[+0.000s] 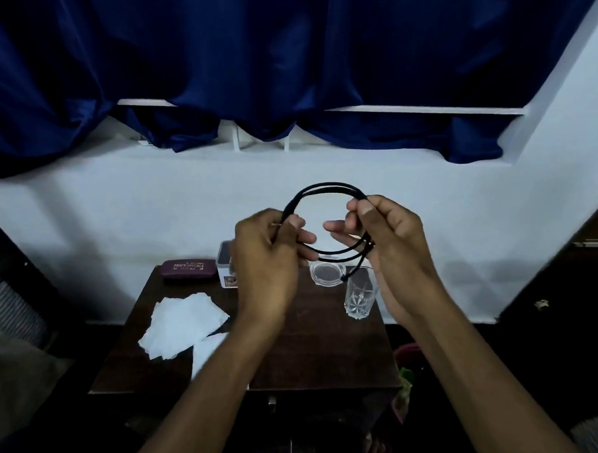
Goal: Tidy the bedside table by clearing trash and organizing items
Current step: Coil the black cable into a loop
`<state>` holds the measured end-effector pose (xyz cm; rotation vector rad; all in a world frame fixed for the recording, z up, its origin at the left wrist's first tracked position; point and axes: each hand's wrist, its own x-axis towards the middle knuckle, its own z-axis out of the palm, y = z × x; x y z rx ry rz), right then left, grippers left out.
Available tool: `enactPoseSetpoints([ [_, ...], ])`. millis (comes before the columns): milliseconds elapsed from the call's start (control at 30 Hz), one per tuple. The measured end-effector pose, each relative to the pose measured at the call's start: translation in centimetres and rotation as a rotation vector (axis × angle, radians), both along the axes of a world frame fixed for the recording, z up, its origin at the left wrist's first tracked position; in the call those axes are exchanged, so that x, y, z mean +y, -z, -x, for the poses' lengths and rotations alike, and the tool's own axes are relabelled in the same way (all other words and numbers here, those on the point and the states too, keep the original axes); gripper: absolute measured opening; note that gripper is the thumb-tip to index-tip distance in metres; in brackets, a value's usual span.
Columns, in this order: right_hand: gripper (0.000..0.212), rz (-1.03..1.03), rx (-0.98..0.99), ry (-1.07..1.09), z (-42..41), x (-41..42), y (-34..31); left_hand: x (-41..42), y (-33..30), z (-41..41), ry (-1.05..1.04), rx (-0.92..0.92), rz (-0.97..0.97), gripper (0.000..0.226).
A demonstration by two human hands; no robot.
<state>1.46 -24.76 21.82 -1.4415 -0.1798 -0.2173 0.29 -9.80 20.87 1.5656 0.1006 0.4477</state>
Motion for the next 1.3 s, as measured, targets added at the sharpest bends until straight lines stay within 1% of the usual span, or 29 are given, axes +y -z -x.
enactPoseSetpoints([
  [33,0.024,-0.055,0.004,0.035,-0.1,0.6,-0.1,-0.8,0.3,0.4,0.045,0.042,0.121,0.017],
  [67,0.024,-0.067,0.000,0.071,-0.2,1.1,-0.3,-1.4,0.6,0.8,0.102,0.087,0.215,0.015],
  [100,0.025,-0.040,-0.012,0.100,-0.3,1.3,-0.6,-1.8,0.8,1.1,0.162,0.131,0.255,0.014],
  [133,0.025,0.017,-0.028,0.114,-0.6,1.3,-0.9,-1.9,1.1,1.2,0.210,0.166,0.234,0.014],
  [167,0.025,0.104,-0.051,0.115,-0.8,1.1,-1.3,-1.6,1.3,1.1,0.227,0.185,0.165,0.017],
  [200,0.025,0.214,-0.087,0.104,-1.1,0.8,-1.7,-1.0,1.4,0.9,0.218,0.181,0.057,0.025],
  [267,0.024,0.469,-0.167,0.061,-1.4,0.0,-2.5,0.7,0.6,0.2,0.161,0.135,-0.229,0.056],
  [300,0.024,0.577,-0.189,0.024,-1.5,-0.3,-2.8,1.5,-0.2,-0.1,0.134,0.106,-0.380,0.068],
  [333,0.023,0.663,-0.203,-0.025,-1.6,-0.5,-3.2,2.2,-1.2,-0.4,0.137,0.068,-0.519,0.071],
  [367,0.023,0.734,-0.212,-0.074,-1.6,-0.5,-3.5,2.5,-2.3,-0.6,0.177,0.032,-0.639,0.064],
  [400,0.023,0.794,-0.217,-0.112,-1.7,-0.5,-3.9,2.7,-3.1,-0.9,0.238,-0.002,-0.733,0.048],
  [433,0.022,0.841,-0.222,-0.132,-1.7,-0.4,-4.2,2.7,-4.0,-1.1,0.304,-0.025,-0.792,0.027],
  [467,0.021,0.858,-0.222,-0.139,-1.7,-0.5,-4.5,2.7,-4.5,-1.3,0.372,-0.031,-0.786,0.011],
  [500,0.020,0.836,-0.211,-0.147,-1.7,-0.6,-4.8,2.8,-4.8,-1.5,0.415,-0.036,-0.751,0.013],
  [533,0.017,0.786,-0.193,-0.152,-1.8,-0.9,-4.8,3.0,-4.9,-1.7,0.438,-0.032,-0.698,0.019],
  [600,0.013,0.712,-0.163,-0.122,-1.8,-1.7,-4.4,3.6,-4.6,-1.8,0.434,-0.034,-0.569,0.026],
  [700,0.011,0.599,-0.176,-0.033,-1.7,-2.5,-2.9,4.0,-3.8,-1.8,0.384,-0.052,-0.287,0.028],
  [767,0.012,0.532,-0.203,0.092,-1.4,-2.3,-1.5,3.7,-2.8,-1.5,0.335,-0.055,-0.117,0.029],
  [867,0.018,0.345,-0.155,0.242,-1.0,-0.9,0.3,2.3,-1.1,-0.9,0.247,-0.053,0.085,0.028],
  [933,0.025,0.238,-0.078,0.290,-0.9,0.1,1.2,1.2,-0.2,-0.5,0.194,-0.045,0.211,0.028],
  [1000,0.031,0.172,0.004,0.311,-0.8,1.0,1.8,0.2,0.4,-0.4,0.157,-0.035,0.327,0.026],
  [1067,0.032,0.048,0.079,0.294,-0.8,1.8,2.1,-0.9,1.1,-0.2,0.124,-0.011,0.424,0.025],
  [1133,0.028,-0.157,0.146,0.257,-0.7,2.5,2.0,-2.0,2.0,0.1,0.112,0.030,0.479,0.025],
  [1167,0.026,-0.227,0.166,0.265,-0.8,2.8,2.0,-2.6,2.4,0.3,0.110,0.052,0.492,0.025],
  [1233,0.026,-0.311,0.192,0.302,-1.1,3.0,1.9,-3.6,3.4,0.8,0.095,0.097,0.529,0.024],
  [1300,0.026,-0.311,0.204,0.315,-1.3,3.0,2.1,-4.2,4.1,1.2,0.082,0.136,0.524,0.022],
])
